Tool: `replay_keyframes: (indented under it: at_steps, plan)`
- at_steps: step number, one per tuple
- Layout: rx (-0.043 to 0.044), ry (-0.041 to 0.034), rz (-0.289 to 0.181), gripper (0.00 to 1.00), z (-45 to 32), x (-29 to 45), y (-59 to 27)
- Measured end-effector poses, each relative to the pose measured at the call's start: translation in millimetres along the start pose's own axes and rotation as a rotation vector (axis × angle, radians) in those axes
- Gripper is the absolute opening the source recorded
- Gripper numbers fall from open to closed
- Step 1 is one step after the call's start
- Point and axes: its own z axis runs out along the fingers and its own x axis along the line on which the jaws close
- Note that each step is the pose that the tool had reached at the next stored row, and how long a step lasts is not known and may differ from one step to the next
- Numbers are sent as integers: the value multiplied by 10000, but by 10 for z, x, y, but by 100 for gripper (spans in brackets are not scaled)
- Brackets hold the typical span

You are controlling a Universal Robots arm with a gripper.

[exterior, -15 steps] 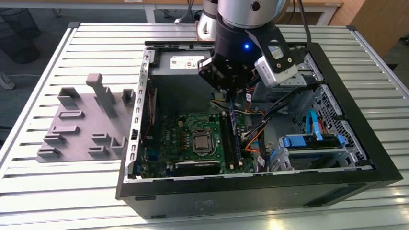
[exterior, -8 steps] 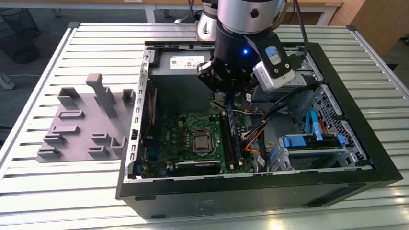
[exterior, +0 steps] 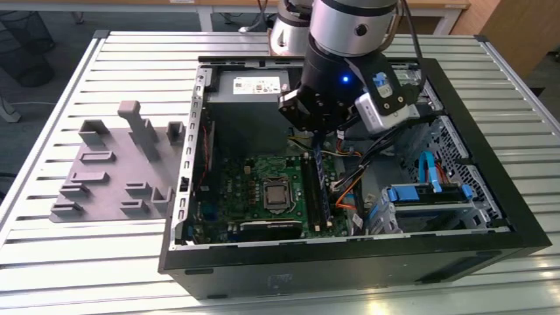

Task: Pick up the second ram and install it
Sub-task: 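Insert the second ram into the second slot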

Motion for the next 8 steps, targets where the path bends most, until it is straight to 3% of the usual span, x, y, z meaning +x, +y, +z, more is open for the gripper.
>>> replay_keyframes:
  at_steps: [8]
  plan:
    - [0, 7, 0, 14, 145, -3, -3]
